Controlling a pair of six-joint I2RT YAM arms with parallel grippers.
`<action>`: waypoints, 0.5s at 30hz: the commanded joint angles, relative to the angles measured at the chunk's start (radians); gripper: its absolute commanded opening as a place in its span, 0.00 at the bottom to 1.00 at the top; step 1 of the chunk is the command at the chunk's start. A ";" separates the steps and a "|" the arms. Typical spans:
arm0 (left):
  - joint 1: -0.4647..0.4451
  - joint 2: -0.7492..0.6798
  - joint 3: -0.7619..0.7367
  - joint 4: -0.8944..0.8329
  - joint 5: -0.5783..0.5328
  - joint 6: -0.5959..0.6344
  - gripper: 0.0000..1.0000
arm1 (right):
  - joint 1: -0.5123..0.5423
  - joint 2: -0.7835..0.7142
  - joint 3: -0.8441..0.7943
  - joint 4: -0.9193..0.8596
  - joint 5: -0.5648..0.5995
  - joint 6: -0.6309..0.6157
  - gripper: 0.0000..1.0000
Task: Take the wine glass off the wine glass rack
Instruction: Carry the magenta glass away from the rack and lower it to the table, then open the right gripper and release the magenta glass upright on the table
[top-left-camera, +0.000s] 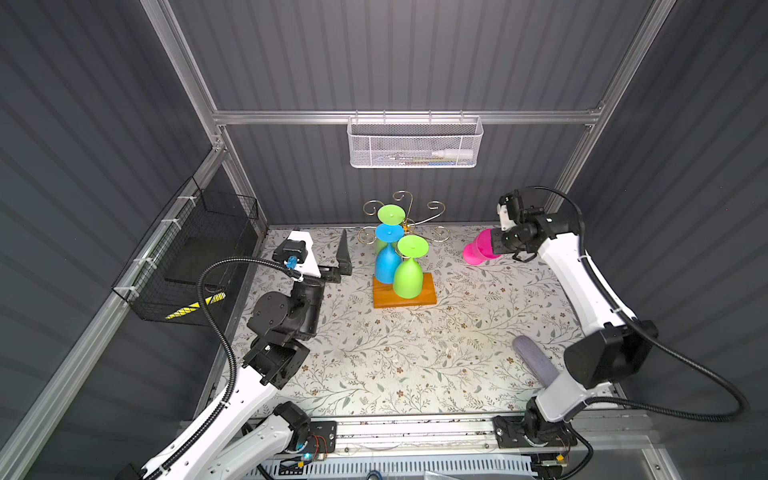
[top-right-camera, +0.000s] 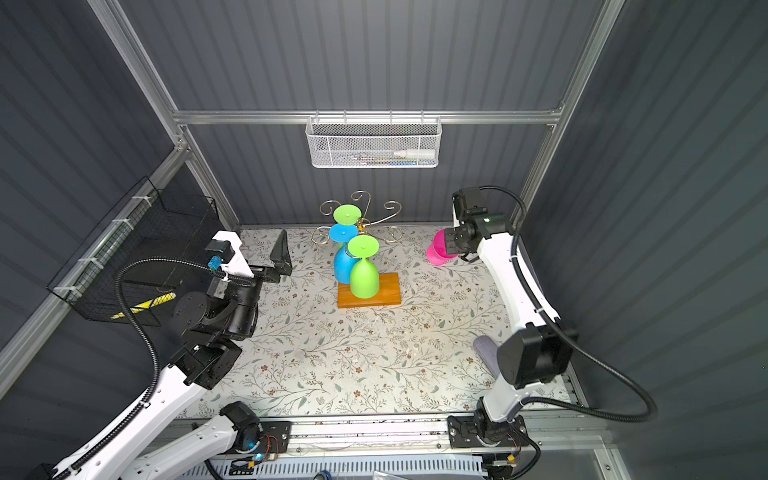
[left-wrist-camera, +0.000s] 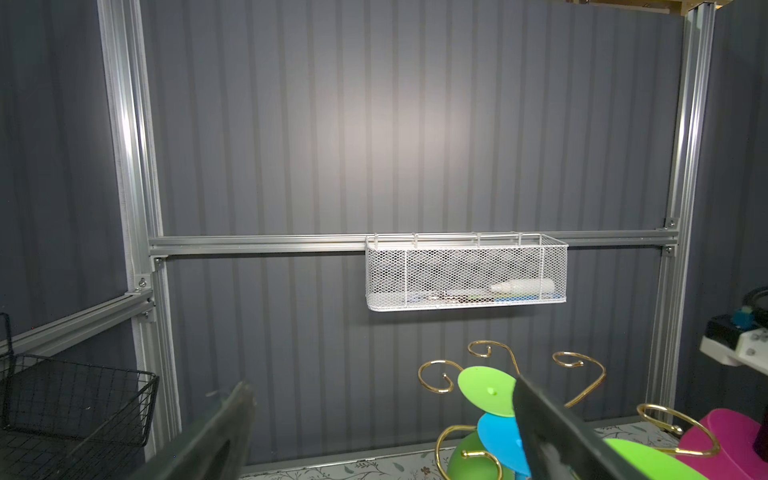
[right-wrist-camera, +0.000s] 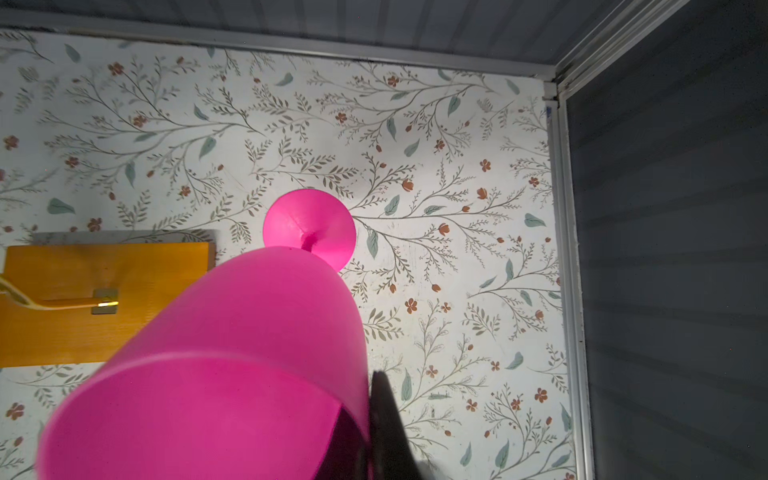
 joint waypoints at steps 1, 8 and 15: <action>0.002 -0.024 -0.012 -0.038 -0.039 -0.005 0.98 | -0.013 0.078 0.065 -0.058 -0.012 -0.030 0.00; 0.001 -0.038 -0.025 -0.058 -0.050 -0.010 0.98 | -0.033 0.228 0.122 -0.077 -0.052 -0.031 0.00; 0.001 -0.022 -0.025 -0.061 -0.052 0.001 0.99 | -0.034 0.273 0.135 -0.068 -0.065 -0.025 0.09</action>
